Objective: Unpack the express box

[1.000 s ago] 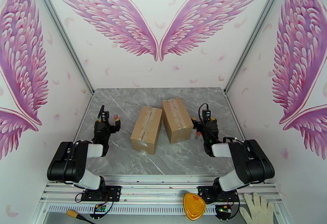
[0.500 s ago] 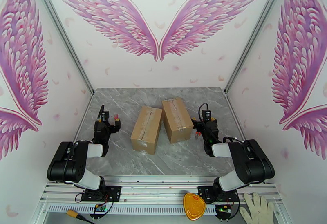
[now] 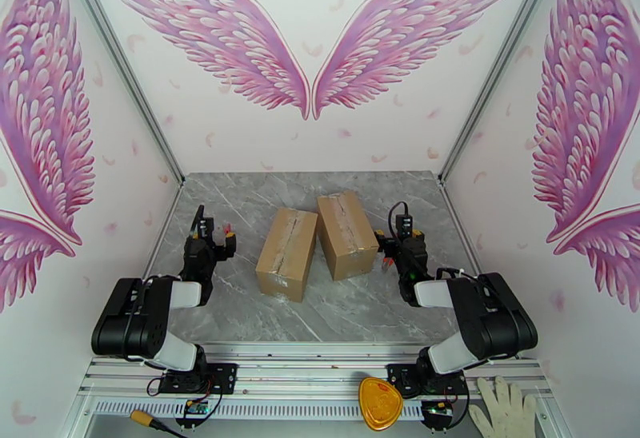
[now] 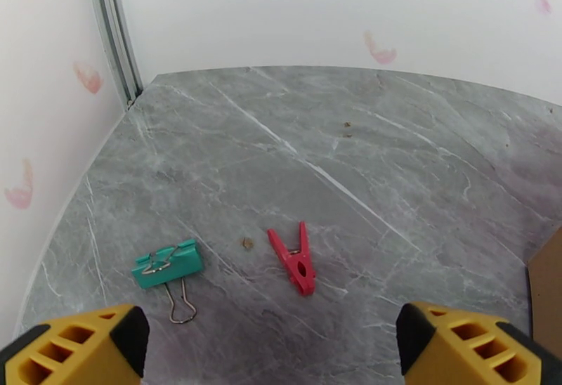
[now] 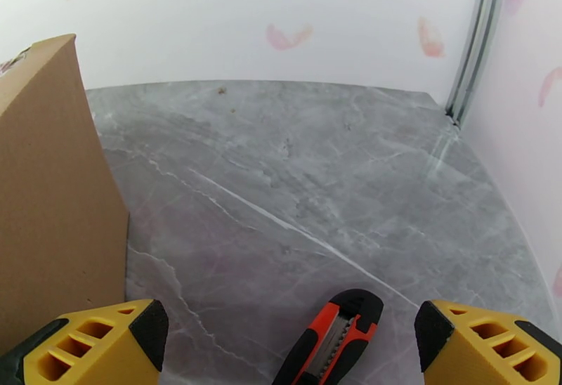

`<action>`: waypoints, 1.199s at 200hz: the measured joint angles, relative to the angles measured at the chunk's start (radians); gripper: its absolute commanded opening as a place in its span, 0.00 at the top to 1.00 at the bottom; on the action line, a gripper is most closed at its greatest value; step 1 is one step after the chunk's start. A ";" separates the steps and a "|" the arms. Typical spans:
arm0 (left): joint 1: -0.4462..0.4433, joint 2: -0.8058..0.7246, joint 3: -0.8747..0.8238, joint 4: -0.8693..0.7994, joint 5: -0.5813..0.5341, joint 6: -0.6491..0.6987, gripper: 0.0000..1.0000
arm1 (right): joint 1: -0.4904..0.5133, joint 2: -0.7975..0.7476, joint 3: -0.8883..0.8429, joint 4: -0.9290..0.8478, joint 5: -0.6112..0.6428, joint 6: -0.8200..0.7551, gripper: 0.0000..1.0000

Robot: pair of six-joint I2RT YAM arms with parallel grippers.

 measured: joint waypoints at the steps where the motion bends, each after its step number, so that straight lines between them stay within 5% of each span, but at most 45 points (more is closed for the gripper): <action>1: 0.000 -0.006 0.006 -0.012 0.001 0.000 0.01 | 0.000 -0.003 0.000 -0.005 0.001 0.001 0.01; 39: 0.003 -0.156 0.188 -0.249 0.046 -0.045 0.01 | -0.004 -0.230 0.096 -0.293 0.063 0.060 0.01; 85: -0.008 -0.185 0.430 -0.580 0.266 -0.212 0.01 | -0.042 -0.317 0.349 -0.735 0.059 0.233 0.00; 164: -0.140 -0.211 0.411 -0.817 0.539 -0.370 0.01 | -0.127 -0.017 0.723 -1.309 -0.065 0.453 0.11; 240: -0.197 -0.285 0.312 -0.809 0.636 -0.401 0.01 | -0.132 0.206 0.824 -1.453 -0.128 0.586 0.26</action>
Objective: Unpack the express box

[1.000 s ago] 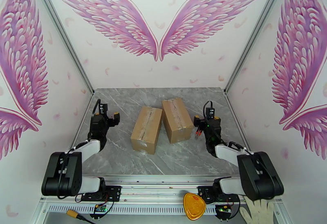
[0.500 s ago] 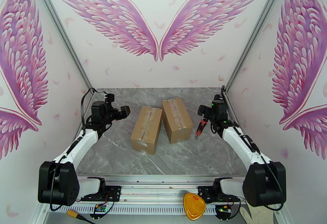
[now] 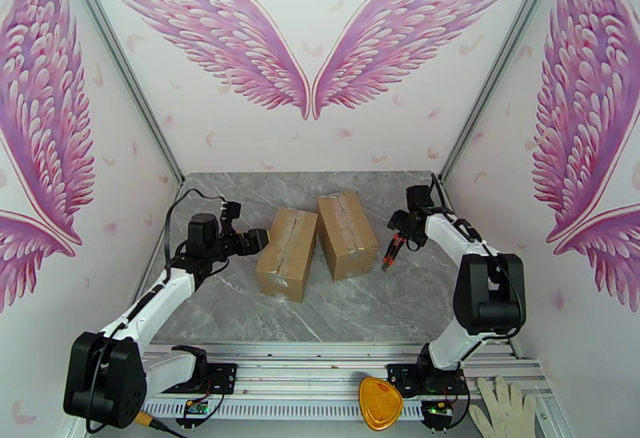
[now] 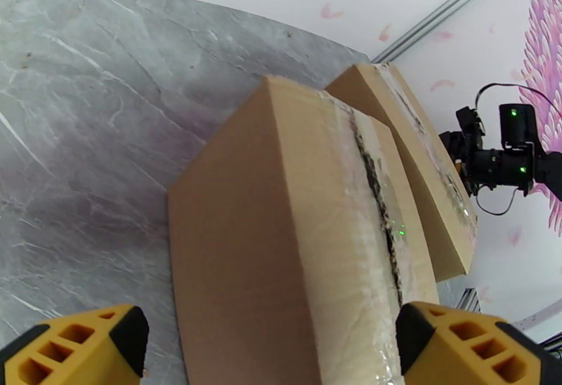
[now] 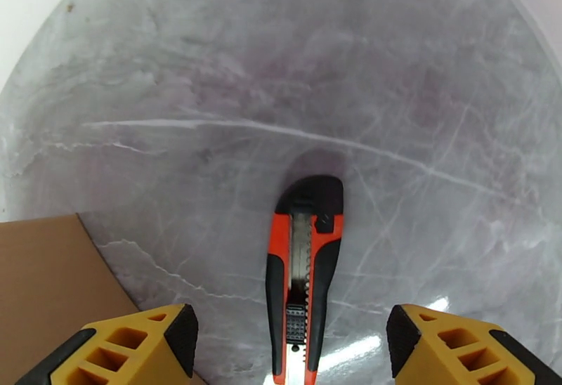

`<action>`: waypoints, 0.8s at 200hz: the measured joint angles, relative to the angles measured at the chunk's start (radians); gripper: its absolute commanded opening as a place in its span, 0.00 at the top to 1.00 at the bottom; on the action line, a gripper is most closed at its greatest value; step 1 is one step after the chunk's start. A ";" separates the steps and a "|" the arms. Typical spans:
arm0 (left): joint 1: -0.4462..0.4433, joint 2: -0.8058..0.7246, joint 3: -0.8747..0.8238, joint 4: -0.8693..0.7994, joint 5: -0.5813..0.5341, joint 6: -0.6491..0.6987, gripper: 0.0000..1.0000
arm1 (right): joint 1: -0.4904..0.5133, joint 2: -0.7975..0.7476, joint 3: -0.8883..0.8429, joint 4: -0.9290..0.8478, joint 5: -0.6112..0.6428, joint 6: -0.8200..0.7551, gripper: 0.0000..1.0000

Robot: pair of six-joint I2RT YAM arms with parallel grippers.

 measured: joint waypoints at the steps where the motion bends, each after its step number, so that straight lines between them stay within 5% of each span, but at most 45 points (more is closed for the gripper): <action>1: -0.001 0.000 0.000 0.000 0.000 -0.001 0.01 | 0.000 0.000 0.000 -0.001 0.000 0.002 0.26; 96: -0.048 -0.026 -0.055 0.050 0.054 -0.067 0.01 | 0.017 0.157 0.006 -0.017 -0.019 0.066 0.32; 160: -0.079 -0.026 -0.076 0.082 0.056 -0.101 0.01 | 0.037 0.204 0.035 -0.016 -0.035 0.095 0.49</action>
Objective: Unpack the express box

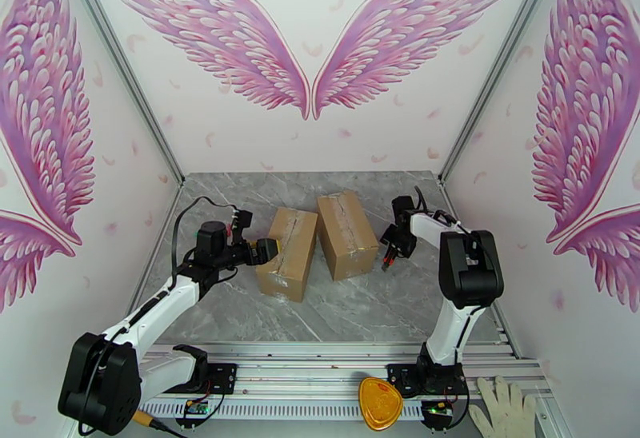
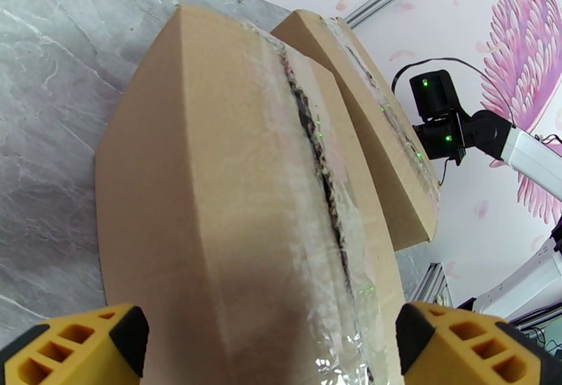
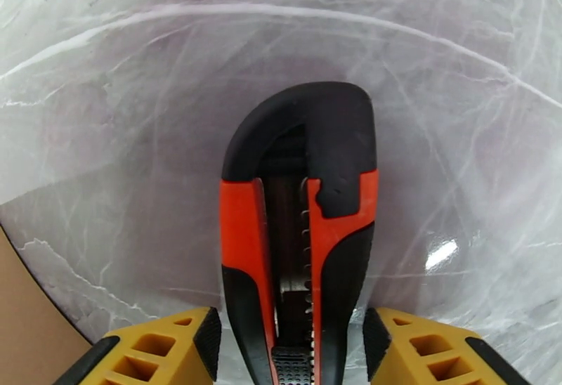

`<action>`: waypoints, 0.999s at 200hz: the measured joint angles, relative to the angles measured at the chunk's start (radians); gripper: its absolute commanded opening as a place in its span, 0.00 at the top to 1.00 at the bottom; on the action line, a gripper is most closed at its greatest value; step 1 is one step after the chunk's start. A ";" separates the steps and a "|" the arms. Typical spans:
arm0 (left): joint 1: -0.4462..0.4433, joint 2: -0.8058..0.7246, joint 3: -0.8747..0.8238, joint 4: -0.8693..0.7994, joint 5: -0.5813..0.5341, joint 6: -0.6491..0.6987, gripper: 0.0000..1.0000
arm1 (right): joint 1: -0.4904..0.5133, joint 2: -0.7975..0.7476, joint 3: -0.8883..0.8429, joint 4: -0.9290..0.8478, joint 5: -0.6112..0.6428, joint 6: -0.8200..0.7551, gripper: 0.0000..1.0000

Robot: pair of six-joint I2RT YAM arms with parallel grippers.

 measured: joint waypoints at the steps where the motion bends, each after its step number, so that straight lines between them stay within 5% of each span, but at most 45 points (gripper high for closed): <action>1: 0.000 0.000 0.000 0.001 0.000 0.000 0.01 | 0.000 0.001 0.001 0.000 0.000 0.002 0.50; 25: -0.016 0.000 -0.011 0.026 -0.005 -0.030 0.01 | 0.000 0.013 0.017 -0.011 0.005 0.013 0.60; 75: -0.077 0.014 -0.042 0.119 -0.070 -0.105 0.01 | 0.000 0.076 0.129 -0.018 0.005 0.019 0.65; 140: -0.177 0.074 -0.065 0.258 -0.180 -0.210 0.01 | -0.018 0.117 0.408 -0.081 0.019 -0.039 0.66; 200: -0.243 0.245 0.003 0.325 -0.214 -0.223 0.01 | -0.087 0.097 0.486 -0.158 0.063 -0.112 0.66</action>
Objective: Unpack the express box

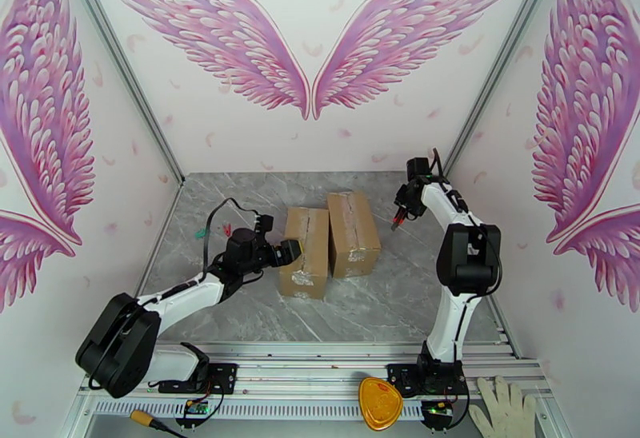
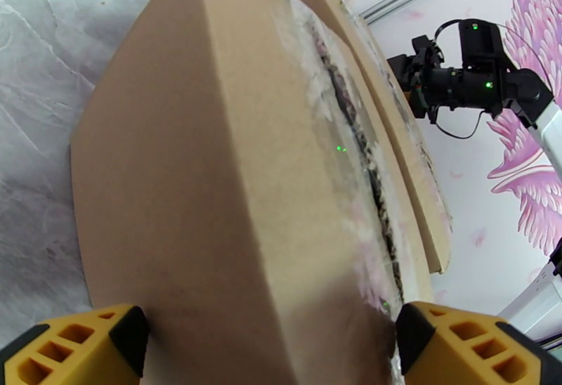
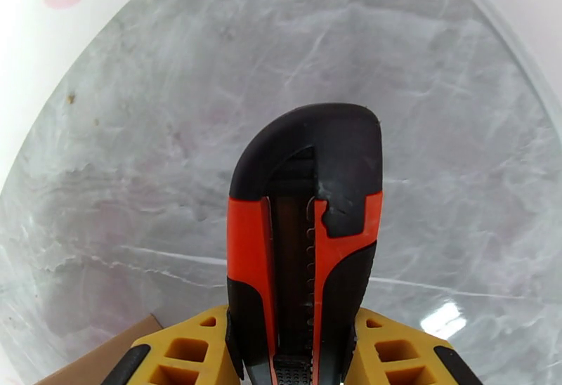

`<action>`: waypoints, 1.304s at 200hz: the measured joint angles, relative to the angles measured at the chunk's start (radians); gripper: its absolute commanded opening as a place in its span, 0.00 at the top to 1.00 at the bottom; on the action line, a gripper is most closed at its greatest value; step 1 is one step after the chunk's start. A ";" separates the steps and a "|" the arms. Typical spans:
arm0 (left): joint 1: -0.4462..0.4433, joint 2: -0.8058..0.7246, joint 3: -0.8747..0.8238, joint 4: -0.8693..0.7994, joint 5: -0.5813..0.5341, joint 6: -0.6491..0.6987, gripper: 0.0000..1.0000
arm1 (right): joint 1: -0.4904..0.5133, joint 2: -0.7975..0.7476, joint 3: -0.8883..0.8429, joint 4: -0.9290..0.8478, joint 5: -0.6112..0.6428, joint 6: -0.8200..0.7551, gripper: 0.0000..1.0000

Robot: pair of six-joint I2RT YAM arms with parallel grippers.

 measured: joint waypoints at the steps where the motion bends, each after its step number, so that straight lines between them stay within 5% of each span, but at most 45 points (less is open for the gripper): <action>1: -0.002 0.004 0.004 0.000 0.000 -0.001 0.01 | -0.001 -0.001 0.000 0.000 0.000 0.000 0.66; 69: -0.061 0.135 0.132 0.005 0.024 0.023 0.01 | -0.005 -0.085 -0.008 -0.027 0.003 -0.027 0.66; 150: 0.011 -0.047 0.228 -0.153 -0.102 0.256 0.01 | -0.004 -0.330 -0.372 -0.002 0.034 -0.030 0.66; 222: 0.093 0.288 0.610 -0.203 0.020 0.332 0.01 | 0.045 -0.680 -0.730 0.034 0.046 -0.008 0.70; 261: 0.100 0.438 0.766 -0.233 0.074 0.324 0.01 | 0.168 -0.857 -0.806 0.054 0.053 0.003 0.74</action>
